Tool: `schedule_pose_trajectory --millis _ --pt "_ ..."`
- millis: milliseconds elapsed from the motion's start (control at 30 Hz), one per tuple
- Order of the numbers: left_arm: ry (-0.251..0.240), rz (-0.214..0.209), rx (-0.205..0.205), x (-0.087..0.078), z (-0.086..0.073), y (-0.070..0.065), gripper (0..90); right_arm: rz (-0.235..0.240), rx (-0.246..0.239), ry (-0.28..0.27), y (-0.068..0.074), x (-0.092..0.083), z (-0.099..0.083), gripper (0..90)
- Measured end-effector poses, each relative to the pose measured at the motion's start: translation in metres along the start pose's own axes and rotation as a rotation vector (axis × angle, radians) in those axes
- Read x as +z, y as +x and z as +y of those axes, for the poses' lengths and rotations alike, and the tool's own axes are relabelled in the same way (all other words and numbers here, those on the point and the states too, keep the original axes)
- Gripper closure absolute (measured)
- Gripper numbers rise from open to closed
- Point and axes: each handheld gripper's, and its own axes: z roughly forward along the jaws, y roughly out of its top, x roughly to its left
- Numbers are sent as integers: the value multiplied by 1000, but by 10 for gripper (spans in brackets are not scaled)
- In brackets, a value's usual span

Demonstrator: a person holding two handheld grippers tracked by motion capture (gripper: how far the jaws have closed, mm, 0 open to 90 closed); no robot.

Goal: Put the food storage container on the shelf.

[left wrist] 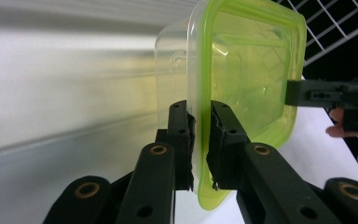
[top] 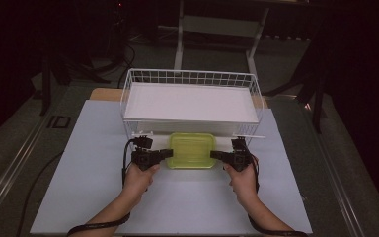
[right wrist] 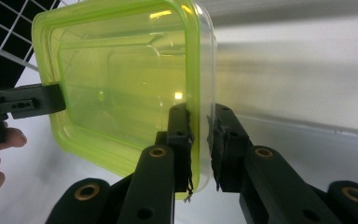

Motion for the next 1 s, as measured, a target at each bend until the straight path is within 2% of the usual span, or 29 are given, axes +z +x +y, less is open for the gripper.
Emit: schedule_pose_trajectory --millis 100,167,367,433,500,700,767,867,1000 --pt "-8 -1 3 4 0 3 809 -11 -5 -12 -2 3 0 789" --pt "-7 -2 -12 6 0 5 809 -15 -6 -12 -3 5 1 789" --pt "1 14 2 13 4 8 808 -22 12 -13 -9 12 2 788" --pt "-5 7 -22 17 6 12 807 -17 22 -22 -9 13 3 789" --pt "-13 -6 -23 18 8 15 805 -28 4 -30 -7 13 5 790" --pt "-35 -11 -24 21 11 18 782 -23 27 -39 -8 14 10 778" --pt "-38 -5 -17 21 11 18 766 -29 13 -54 -9 16 12 769" --pt "-57 26 8 23 14 18 745 -41 -11 -74 -9 18 14 753" --pt "-57 27 20 27 15 18 695 -66 -42 -91 -10 20 17 731"
